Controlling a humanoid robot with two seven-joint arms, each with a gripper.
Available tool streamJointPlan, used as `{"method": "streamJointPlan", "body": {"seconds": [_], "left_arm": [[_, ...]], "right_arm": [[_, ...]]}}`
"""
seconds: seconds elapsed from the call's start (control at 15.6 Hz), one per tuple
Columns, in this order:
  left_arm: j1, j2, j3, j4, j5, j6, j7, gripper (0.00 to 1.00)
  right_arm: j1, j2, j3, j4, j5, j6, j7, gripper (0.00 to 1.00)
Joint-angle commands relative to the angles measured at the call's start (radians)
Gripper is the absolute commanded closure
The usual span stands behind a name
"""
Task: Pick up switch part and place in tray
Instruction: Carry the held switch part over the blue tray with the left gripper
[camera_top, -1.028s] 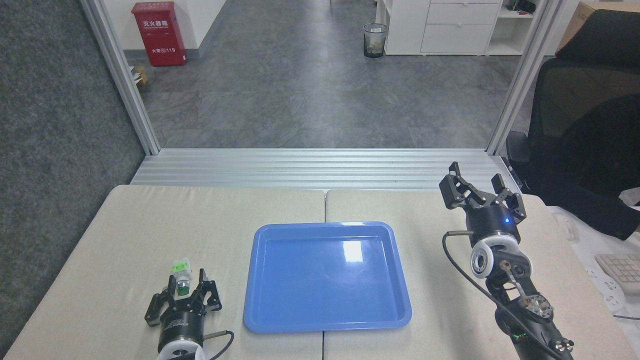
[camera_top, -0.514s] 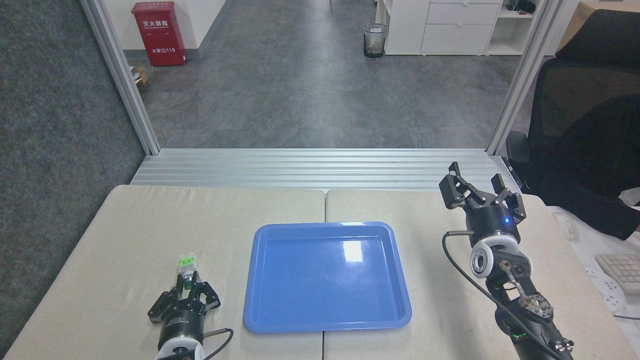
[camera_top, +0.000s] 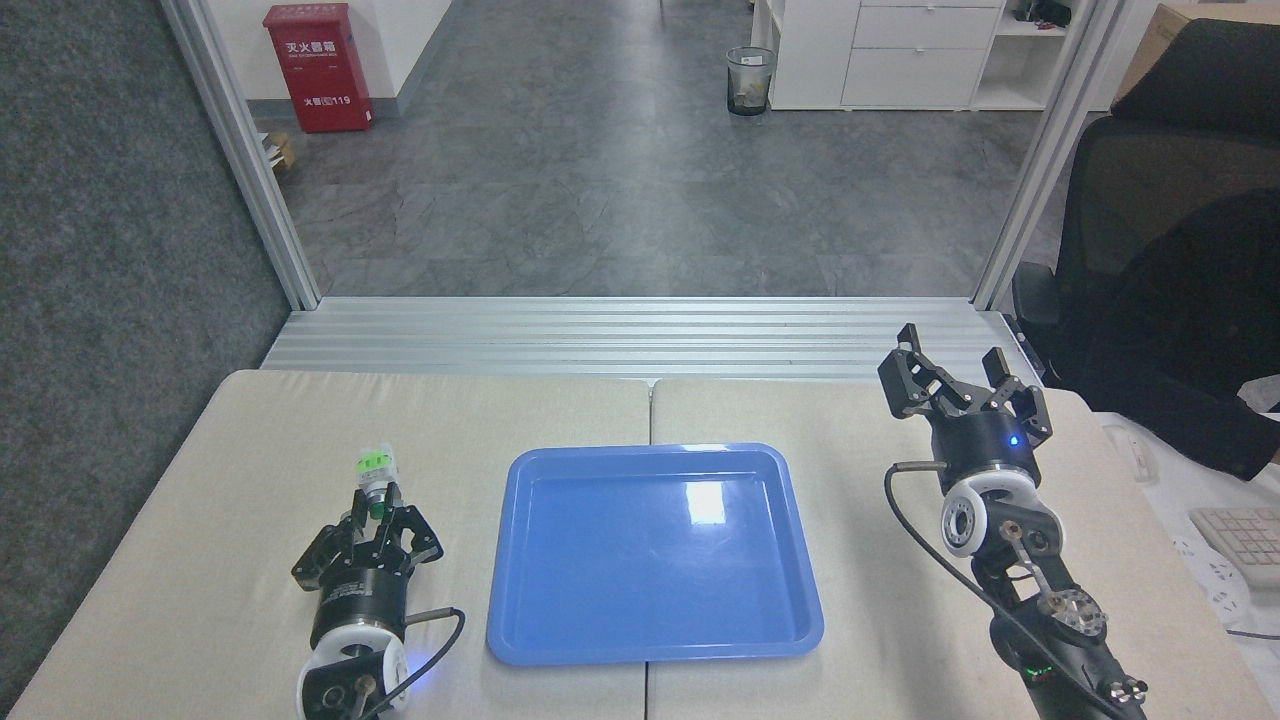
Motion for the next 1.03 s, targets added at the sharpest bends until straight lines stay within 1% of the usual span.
{"method": "streamJointPlan", "body": {"seconds": [0.0,0.06,0.19,0.26,0.32,0.39,0.51,0.71,0.83,0.96], "left_arm": [[0.035,-0.087,-0.226,-0.287,-0.024,0.008,-0.005,0.97],[0.035,-0.092,-0.339,-0.282,-0.043,0.043,0.0,0.98],[0.021,-0.096,-0.563,-0.264,-0.06,0.156,-0.002,0.98],[0.006,-0.098,-0.668,-0.23,-0.062,0.22,-0.008,0.98],[-0.002,-0.098,-0.735,-0.172,-0.064,0.259,-0.011,0.98],[-0.003,-0.101,-0.766,-0.096,-0.07,0.284,-0.018,0.99],[-0.003,-0.101,-0.774,0.007,-0.074,0.284,-0.047,0.98],[-0.032,-0.102,-0.773,0.17,-0.071,0.289,-0.046,0.97],[-0.04,-0.104,-0.758,0.219,-0.073,0.31,-0.052,0.96],[-0.051,-0.104,-0.738,0.222,-0.061,0.353,-0.057,0.95]], "right_arm": [[0.0,0.0,0.0,0.0,0.0,0.0,0.0,0.0],[0.0,0.0,-0.001,0.0,0.0,0.001,0.0,0.0],[0.0,0.0,0.0,0.0,0.0,0.0,0.0,0.0],[0.0,0.0,0.0,0.0,0.0,0.0,0.0,0.0],[0.0,0.0,0.0,0.0,0.0,0.001,0.0,0.0],[0.0,0.0,0.0,0.0,0.0,0.0,0.0,0.0],[0.0,0.0,0.0,0.0,0.0,0.0,0.0,0.0],[0.0,0.0,0.0,0.0,0.0,0.001,0.0,0.0],[0.0,0.0,0.0,0.0,0.0,0.001,0.0,0.0],[0.0,0.0,0.0,0.0,0.0,0.001,0.0,0.0]]}}
